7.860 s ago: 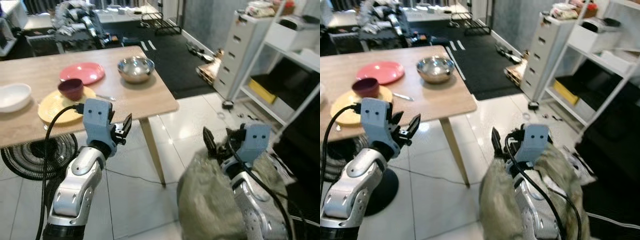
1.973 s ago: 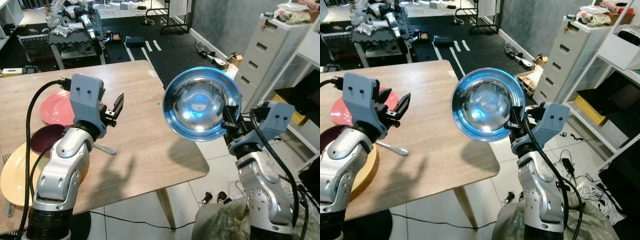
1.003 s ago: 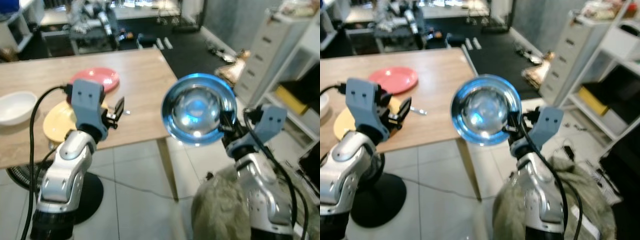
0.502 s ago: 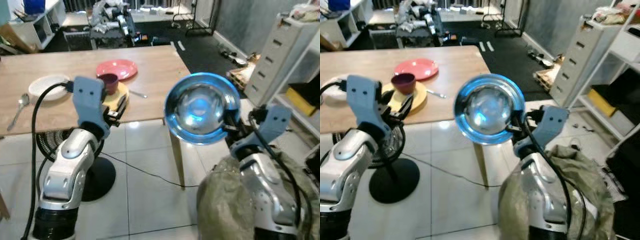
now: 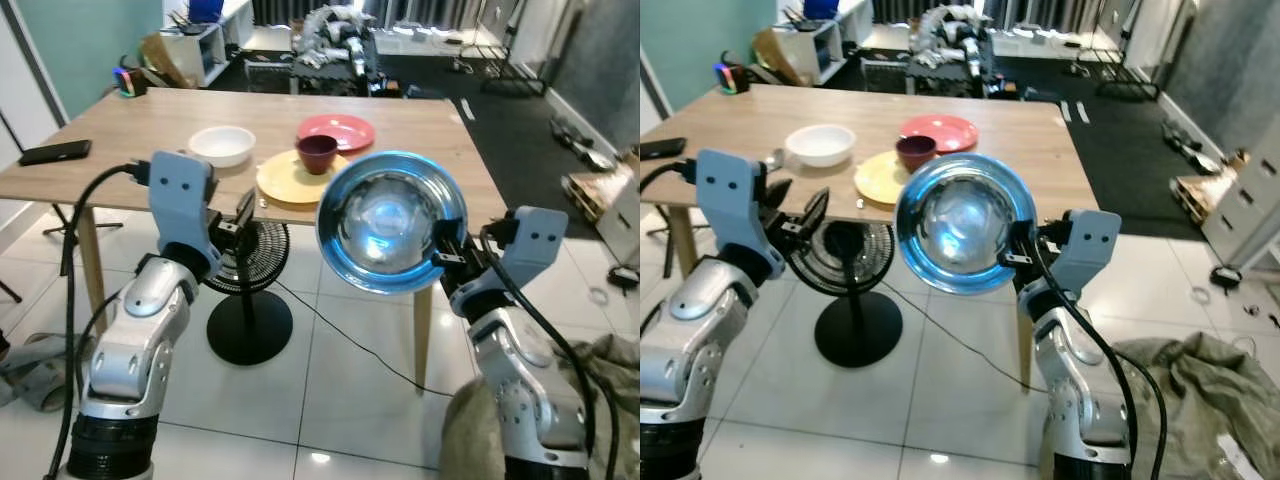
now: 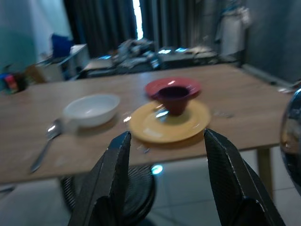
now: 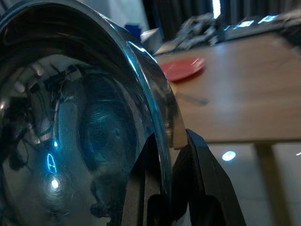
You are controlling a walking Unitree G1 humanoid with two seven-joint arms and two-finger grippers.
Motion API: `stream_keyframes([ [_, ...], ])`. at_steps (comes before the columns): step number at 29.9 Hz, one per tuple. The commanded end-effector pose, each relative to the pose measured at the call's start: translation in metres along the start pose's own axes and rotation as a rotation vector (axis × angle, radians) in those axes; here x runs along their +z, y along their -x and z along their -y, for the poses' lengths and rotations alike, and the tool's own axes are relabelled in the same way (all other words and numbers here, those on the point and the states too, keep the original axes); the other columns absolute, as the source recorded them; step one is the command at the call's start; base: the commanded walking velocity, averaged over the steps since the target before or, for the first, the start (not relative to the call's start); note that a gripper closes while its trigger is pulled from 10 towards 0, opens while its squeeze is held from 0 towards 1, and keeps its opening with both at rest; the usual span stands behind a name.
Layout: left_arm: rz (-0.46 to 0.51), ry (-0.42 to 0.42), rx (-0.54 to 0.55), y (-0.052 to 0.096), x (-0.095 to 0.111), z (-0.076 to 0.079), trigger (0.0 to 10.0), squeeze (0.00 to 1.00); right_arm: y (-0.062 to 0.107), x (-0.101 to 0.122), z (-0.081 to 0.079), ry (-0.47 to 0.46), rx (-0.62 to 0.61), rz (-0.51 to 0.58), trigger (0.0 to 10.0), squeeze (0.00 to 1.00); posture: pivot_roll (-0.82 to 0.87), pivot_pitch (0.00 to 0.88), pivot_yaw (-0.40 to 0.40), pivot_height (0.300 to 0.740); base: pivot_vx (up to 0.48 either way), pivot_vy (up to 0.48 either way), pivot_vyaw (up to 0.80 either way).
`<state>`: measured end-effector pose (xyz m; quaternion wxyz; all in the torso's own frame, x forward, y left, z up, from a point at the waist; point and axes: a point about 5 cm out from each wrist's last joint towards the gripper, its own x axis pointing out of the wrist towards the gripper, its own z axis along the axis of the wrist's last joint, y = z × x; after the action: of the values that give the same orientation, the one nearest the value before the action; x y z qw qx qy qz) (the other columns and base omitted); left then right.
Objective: Setting the table
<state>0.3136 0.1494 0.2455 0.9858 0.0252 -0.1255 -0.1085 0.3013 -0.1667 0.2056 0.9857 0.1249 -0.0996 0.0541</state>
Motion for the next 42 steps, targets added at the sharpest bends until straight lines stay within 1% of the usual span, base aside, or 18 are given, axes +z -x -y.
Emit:
stream_keyframes([
  [1, -0.011, -0.002, 0.005, 0.0, -0.003, 0.0, 10.0, 0.0, 0.001, 0.001, 0.0, 0.005, 0.0, 0.003, 10.0, 0.0, -0.05, 0.0, 0.063, 0.74, 0.0, 0.0, 0.77],
  [10, -0.01, -0.001, 0.003, 0.0, -0.003, 0.001, 10.0, 0.0, 0.001, -0.001, -0.001, 0.008, 0.012, -0.007, 10.0, 0.0, -0.05, 0.0, 0.063, 0.74, 0.0, 0.0, 0.77],
  [17, -0.014, 0.0, -0.006, 0.0, -0.005, 0.003, 10.0, 0.0, 0.003, -0.004, -0.01, 0.006, 0.08, -0.025, 10.0, 0.0, -0.05, 0.0, 0.064, 0.74, 0.0, 0.0, 0.77],
  [20, -0.026, -0.01, -0.012, 0.002, -0.008, 0.004, 10.0, 0.0, 0.004, -0.006, -0.014, 0.003, 0.111, -0.036, 10.0, 0.0, -0.05, 0.0, 0.063, 0.74, 0.0, 0.0, 0.77],
  [27, -0.05, -0.029, -0.024, 0.007, -0.014, 0.003, 10.0, 0.0, 0.006, -0.01, -0.016, -0.007, 0.14, -0.052, 10.0, 0.0, -0.04, 0.0, 0.06, 0.74, 0.0, 0.0, 0.77],
  [33, -0.096, -0.037, -0.041, 0.014, -0.028, 0.003, 10.0, 0.0, 0.012, -0.023, -0.014, -0.028, 0.167, -0.086, 10.0, 0.0, -0.04, 0.0, 0.062, 0.74, 0.0, 0.0, 0.77],
  [35, -0.131, -0.04, -0.037, 0.02, -0.042, 0.002, 10.0, 0.0, 0.018, -0.037, -0.007, -0.032, 0.154, -0.121, 10.0, 0.0, -0.04, 0.0, 0.062, 0.74, 0.0, 0.0, 0.77],
  [36, -0.131, -0.04, -0.037, 0.02, -0.042, 0.002, 10.0, 0.0, 0.018, -0.037, -0.007, -0.032, 0.154, -0.121, 10.0, 0.0, -0.04, 0.0, 0.062, 0.74, 0.0, 0.0, 0.77],
  [37, -0.152, -0.038, -0.038, 0.024, -0.049, 0.002, 10.0, 0.0, 0.022, -0.043, -0.003, -0.037, 0.138, -0.14, 10.0, 0.0, -0.04, 0.0, 0.062, 0.74, 0.0, 0.0, 0.77],
  [38, -0.152, -0.038, -0.038, 0.024, -0.049, 0.002, 10.0, 0.0, 0.022, -0.043, -0.003, -0.037, 0.138, -0.14, 10.0, 0.0, -0.04, 0.0, 0.062, 0.74, 0.0, 0.0, 0.77],
  [40, -0.211, -0.041, -0.07, 0.036, -0.067, 0.004, 10.0, 0.0, 0.032, -0.058, 0.007, -0.056, 0.101, -0.18, 10.0, 0.0, -0.04, 0.0, 0.074, 0.74, 0.0, 0.0, 0.77],
  [42, -0.251, -0.045, -0.106, 0.045, -0.079, 0.006, 10.0, 0.0, 0.04, -0.068, 0.014, -0.065, 0.08, -0.204, 10.0, 0.0, -0.04, 0.0, 0.08, 0.74, 0.0, 0.0, 0.77],
])
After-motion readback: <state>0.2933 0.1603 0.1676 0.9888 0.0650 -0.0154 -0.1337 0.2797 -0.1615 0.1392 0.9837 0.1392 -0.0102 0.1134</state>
